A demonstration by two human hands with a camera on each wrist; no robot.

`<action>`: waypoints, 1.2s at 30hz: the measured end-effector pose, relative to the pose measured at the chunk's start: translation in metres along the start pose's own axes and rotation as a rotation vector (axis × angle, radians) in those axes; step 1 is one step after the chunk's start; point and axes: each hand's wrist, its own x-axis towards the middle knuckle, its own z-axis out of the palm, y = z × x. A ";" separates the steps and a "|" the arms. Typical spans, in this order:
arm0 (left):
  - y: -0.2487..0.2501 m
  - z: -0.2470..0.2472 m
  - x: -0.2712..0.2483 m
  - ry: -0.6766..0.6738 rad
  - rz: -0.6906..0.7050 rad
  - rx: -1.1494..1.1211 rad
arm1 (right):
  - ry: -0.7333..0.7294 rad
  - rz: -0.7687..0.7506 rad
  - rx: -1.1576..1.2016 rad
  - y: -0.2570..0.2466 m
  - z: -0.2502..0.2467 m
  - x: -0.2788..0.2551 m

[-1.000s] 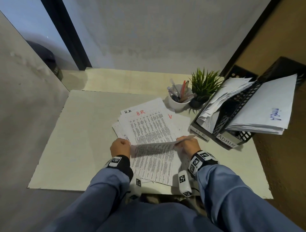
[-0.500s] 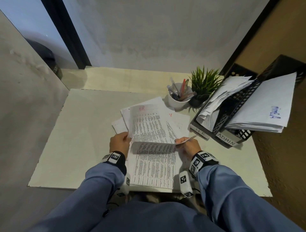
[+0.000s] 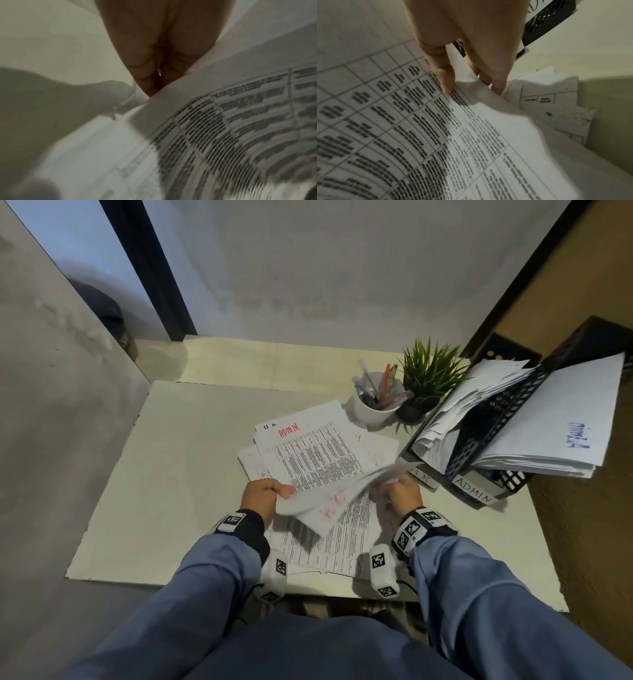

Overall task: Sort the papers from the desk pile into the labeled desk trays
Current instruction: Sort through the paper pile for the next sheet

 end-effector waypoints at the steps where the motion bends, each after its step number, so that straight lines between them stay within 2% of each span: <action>1: 0.003 0.001 -0.001 0.004 -0.002 -0.025 | -0.006 0.014 0.028 0.003 0.000 0.001; 3: 0.010 0.000 -0.007 -0.034 -0.034 -0.012 | -0.025 0.028 0.059 0.005 0.001 0.004; 5: 0.016 -0.003 -0.009 -0.175 -0.091 -0.042 | -0.067 0.004 0.120 -0.004 0.003 -0.004; 7: 0.026 -0.002 -0.014 -0.316 -0.070 -0.075 | -0.087 -0.088 0.120 -0.020 0.005 -0.013; 8: 0.033 0.000 -0.018 -0.342 -0.017 -0.058 | -0.084 -0.161 0.079 -0.030 0.007 -0.021; 9: 0.042 0.004 -0.024 -0.321 0.063 -0.016 | -0.077 -0.251 0.032 -0.039 0.007 -0.025; 13: 0.076 0.018 -0.042 -0.082 0.421 0.025 | -0.066 -0.532 0.012 -0.073 0.011 -0.051; 15: 0.080 0.020 -0.045 -0.037 0.510 0.021 | -0.047 -0.607 0.017 -0.079 0.012 -0.061; 17: 0.075 0.021 -0.045 -0.018 0.471 0.054 | -0.033 -0.578 -0.010 -0.073 0.015 -0.066; 21: 0.045 0.025 -0.039 -0.043 0.208 0.132 | -0.021 -0.334 -0.078 -0.040 0.020 -0.051; 23: 0.041 0.026 -0.037 -0.048 0.168 0.120 | -0.004 -0.297 -0.108 -0.041 0.019 -0.046; 25: 0.055 0.027 -0.038 -0.048 0.237 0.085 | 0.006 -0.371 -0.126 -0.061 0.013 -0.046; 28: 0.100 0.029 -0.043 -0.028 0.415 0.078 | -0.010 -0.551 -0.016 -0.109 -0.003 -0.049; 29: 0.117 0.030 -0.046 -0.030 0.486 0.085 | 0.019 -0.617 0.019 -0.123 -0.010 -0.048; 31: 0.152 0.033 -0.052 -0.030 0.618 0.131 | 0.201 -0.728 0.066 -0.145 -0.025 -0.036; 32: 0.168 0.037 -0.056 -0.023 0.673 0.173 | 0.334 -0.726 0.044 -0.152 -0.033 -0.025; 34: 0.196 0.045 -0.063 0.004 0.788 0.289 | 0.552 -0.560 -0.100 -0.157 -0.047 0.000; 35: 0.208 0.051 -0.066 0.037 0.854 0.373 | 0.559 -0.401 -0.165 -0.156 -0.052 0.009; 36: 0.219 0.058 -0.069 0.070 0.907 0.464 | 0.503 -0.238 -0.176 -0.154 -0.054 0.015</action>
